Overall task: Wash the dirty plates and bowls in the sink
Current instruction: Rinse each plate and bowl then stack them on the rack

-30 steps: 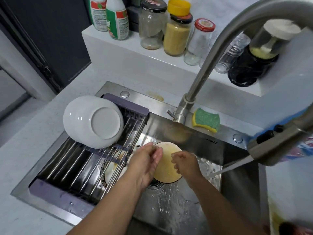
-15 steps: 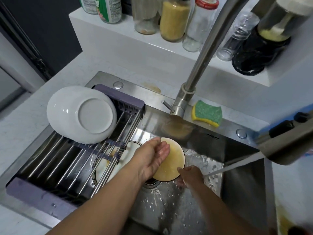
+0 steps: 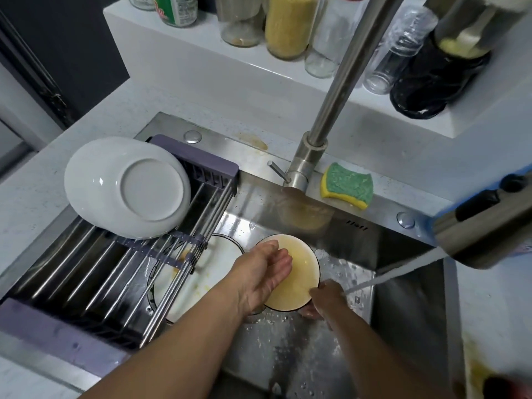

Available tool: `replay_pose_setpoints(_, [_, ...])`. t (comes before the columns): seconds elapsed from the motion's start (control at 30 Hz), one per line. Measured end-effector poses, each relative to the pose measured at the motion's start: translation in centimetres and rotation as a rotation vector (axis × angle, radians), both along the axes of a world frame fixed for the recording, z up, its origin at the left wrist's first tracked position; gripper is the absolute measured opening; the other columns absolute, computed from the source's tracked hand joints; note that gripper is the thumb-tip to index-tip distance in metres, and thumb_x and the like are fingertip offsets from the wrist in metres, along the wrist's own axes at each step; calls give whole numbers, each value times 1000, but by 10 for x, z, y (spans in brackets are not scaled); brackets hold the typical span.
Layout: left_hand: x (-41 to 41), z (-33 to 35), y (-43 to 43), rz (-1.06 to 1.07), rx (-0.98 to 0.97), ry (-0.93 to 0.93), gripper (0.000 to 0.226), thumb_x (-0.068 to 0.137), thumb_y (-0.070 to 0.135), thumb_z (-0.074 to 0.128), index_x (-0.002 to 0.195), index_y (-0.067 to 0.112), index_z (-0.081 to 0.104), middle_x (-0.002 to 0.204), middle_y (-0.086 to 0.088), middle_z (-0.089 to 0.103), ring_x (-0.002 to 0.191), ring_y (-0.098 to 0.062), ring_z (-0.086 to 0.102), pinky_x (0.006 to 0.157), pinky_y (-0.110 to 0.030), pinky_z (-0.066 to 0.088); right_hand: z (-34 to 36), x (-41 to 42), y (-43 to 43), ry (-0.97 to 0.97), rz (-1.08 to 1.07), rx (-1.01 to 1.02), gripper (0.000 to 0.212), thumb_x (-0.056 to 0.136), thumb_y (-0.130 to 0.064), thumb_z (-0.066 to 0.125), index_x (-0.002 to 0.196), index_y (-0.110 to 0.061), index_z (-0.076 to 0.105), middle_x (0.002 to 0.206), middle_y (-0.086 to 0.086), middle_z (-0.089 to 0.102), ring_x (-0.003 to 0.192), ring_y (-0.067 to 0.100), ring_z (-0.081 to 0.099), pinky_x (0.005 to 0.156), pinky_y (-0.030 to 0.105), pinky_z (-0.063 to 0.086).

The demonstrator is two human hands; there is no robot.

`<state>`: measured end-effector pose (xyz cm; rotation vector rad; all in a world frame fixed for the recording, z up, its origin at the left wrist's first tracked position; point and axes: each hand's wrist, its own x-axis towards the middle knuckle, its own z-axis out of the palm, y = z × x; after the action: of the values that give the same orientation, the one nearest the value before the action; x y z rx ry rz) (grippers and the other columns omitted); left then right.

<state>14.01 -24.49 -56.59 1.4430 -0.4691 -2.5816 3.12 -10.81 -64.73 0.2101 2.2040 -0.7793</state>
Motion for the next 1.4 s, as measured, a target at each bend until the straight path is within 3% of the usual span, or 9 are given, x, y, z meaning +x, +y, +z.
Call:
replay_pose_setpoints(0.17, [1, -8, 14, -36, -10, -51, 14, 102, 14, 59, 114, 9, 63, 100, -13, 70, 91, -23, 69, 74, -34, 58, -11, -3, 26, -5, -89, 4, 30, 79, -5, 49, 104, -2, 66, 92, 25, 70, 69, 36, 71, 51, 36, 57])
replay_pose_setpoints(0.4, [7, -19, 36, -70, -20, -120, 11, 104, 15, 56, 111, 11, 63, 95, -10, 68, 85, -20, 65, 77, -32, 56, -2, -3, 62, -151, -288, -32, 41, 98, 4, 42, 124, -24, 58, 123, 19, 58, 105, 47, 61, 56, 47, 62])
replay_pose_setpoints(0.67, [12, -18, 52, -246, -148, -203, 15, 102, 7, 52, 97, 17, 61, 81, -4, 56, 71, -15, 52, 70, -27, 50, 36, 0, 62, -192, -250, -41, 37, 94, 11, 37, 124, -1, 54, 107, 27, 67, 80, 39, 73, 55, 47, 62])
replay_pose_setpoints(0.77, [13, -21, 59, -337, -261, -262, 26, 98, 0, 52, 118, 17, 55, 86, -7, 56, 68, -16, 50, 61, -26, 44, 52, -3, 56, -179, -209, -29, 27, 94, 9, 42, 119, 3, 52, 102, 30, 69, 65, 40, 73, 63, 56, 62])
replay_pose_setpoints(0.87, [16, -26, 64, -384, -324, -350, 23, 94, -2, 53, 114, 9, 54, 81, -13, 53, 55, -18, 43, 56, -24, 34, 60, -1, 48, -171, -174, -37, 26, 97, 5, 40, 121, 5, 50, 103, 33, 67, 65, 41, 73, 54, 46, 62])
replay_pose_setpoints(0.97, [21, -32, 65, -343, -252, -391, 5, 97, 2, 57, 98, -2, 60, 64, -13, 60, 39, -17, 50, 42, -17, 36, 71, 2, 41, -221, -150, -111, 24, 98, 2, 39, 118, 9, 51, 106, 41, 66, 64, 39, 70, 77, 59, 61])
replay_pose_setpoints(1.03, [21, -36, 65, -308, -161, -324, 22, 101, 14, 61, 110, -6, 63, 80, -17, 72, 52, -19, 65, 39, -22, 48, 77, 0, 37, -262, -174, -161, 20, 100, -1, 40, 113, 9, 51, 100, 38, 68, 72, 41, 69, 89, 62, 56])
replay_pose_setpoints(1.13, [14, -34, 62, -225, -67, -240, 29, 104, 17, 57, 129, 3, 57, 110, -19, 71, 84, -28, 70, 49, -30, 58, 87, 0, 32, -301, -202, -186, 24, 100, -6, 44, 121, 3, 51, 90, 25, 70, 92, 40, 74, 79, 50, 63])
replay_pose_setpoints(1.4, [5, -8, 51, -294, -121, -237, 32, 102, 2, 42, 131, 13, 49, 111, -15, 65, 89, -29, 68, 54, -43, 62, 102, -2, 46, -280, -93, -79, 27, 101, -23, 51, 118, -3, 55, 84, 17, 73, 67, 27, 72, 53, 33, 59])
